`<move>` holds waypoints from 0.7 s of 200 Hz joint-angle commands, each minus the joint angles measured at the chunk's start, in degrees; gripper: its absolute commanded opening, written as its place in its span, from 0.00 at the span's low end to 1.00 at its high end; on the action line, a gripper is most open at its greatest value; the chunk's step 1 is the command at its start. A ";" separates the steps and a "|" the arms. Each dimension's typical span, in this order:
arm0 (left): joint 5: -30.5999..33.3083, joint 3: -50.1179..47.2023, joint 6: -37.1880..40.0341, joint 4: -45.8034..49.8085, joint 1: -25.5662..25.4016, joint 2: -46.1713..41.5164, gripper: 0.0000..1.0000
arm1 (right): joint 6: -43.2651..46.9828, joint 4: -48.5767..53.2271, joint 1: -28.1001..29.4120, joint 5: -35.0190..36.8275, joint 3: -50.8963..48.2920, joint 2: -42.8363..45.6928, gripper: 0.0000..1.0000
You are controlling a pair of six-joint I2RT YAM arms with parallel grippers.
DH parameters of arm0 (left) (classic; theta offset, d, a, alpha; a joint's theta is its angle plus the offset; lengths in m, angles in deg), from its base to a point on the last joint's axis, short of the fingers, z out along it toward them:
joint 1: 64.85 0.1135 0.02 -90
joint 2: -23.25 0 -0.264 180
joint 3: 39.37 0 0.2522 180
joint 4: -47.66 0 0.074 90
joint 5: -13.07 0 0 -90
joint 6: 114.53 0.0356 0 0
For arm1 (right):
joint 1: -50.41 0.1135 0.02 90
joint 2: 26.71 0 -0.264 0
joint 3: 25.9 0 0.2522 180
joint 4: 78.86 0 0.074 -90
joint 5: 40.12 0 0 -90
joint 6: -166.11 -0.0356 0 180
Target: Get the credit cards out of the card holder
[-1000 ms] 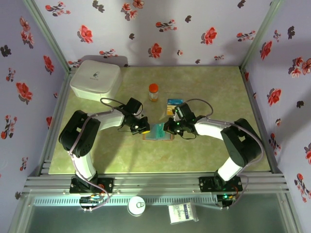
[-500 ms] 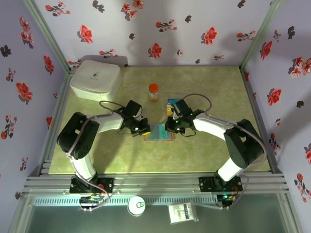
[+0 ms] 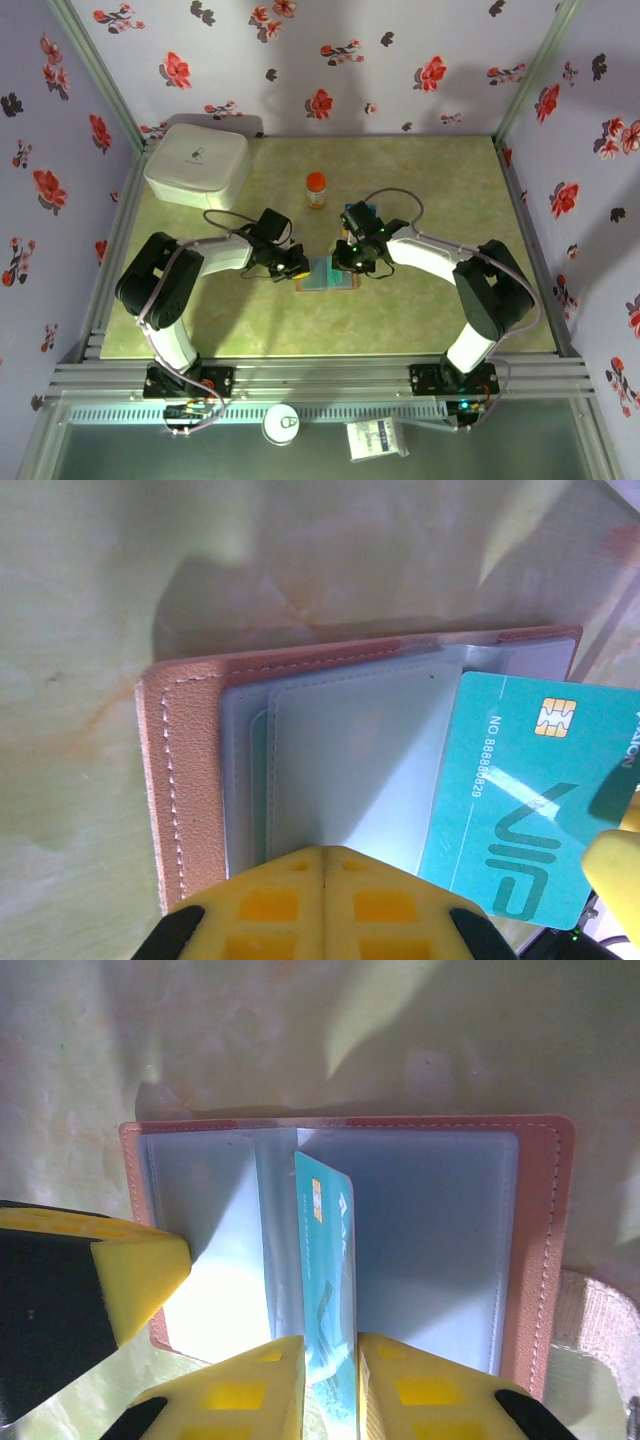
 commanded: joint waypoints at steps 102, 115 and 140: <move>-1.32 0.04 -0.38 -0.97 0.14 -1.81 0.00 | 0.18 4.55 0.77 4.90 2.37 2.69 0.09; -0.19 0.85 0.07 -0.07 0.18 -2.83 0.00 | 1.73 6.23 0.77 5.59 3.74 3.04 0.09; 2.40 1.67 1.22 2.75 0.50 -5.51 0.00 | 6.67 9.55 0.68 6.49 6.25 3.64 0.08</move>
